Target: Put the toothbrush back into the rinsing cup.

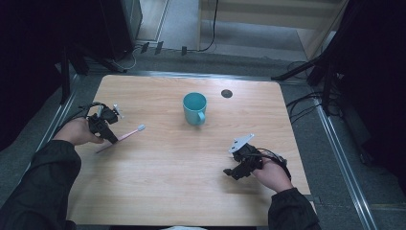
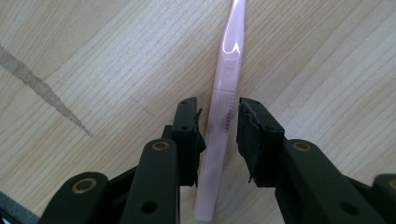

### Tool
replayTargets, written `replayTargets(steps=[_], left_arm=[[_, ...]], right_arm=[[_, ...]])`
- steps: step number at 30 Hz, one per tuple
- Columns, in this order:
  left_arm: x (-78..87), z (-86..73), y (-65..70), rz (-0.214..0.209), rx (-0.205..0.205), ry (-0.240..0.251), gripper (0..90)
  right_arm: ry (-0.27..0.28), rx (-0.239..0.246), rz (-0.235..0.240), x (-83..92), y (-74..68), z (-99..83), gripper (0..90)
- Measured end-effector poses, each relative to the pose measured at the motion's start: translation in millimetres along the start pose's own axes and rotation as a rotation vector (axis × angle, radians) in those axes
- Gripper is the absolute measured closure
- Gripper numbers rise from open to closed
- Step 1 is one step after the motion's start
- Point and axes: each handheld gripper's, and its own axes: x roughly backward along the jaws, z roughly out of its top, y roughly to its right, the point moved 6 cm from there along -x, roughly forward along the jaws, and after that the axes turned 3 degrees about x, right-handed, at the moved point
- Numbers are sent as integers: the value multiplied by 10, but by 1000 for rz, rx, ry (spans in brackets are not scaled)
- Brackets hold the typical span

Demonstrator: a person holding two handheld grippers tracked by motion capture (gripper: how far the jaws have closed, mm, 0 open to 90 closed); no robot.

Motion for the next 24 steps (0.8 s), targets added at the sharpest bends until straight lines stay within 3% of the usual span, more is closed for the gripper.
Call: replayTargets(steps=[9,18,24], left_arm=[[-59,43,-3,-1,-6,-9,689],[-79,59,2,13,-40,-26,689],[-96,60,12,7,-30,-31,695]], right_arm=[[-4,-3,-2,0,3,-7,208],[-7,-2,-5,-4,4,-9,207],[-5,-3,-2,-3,3,-10,207]])
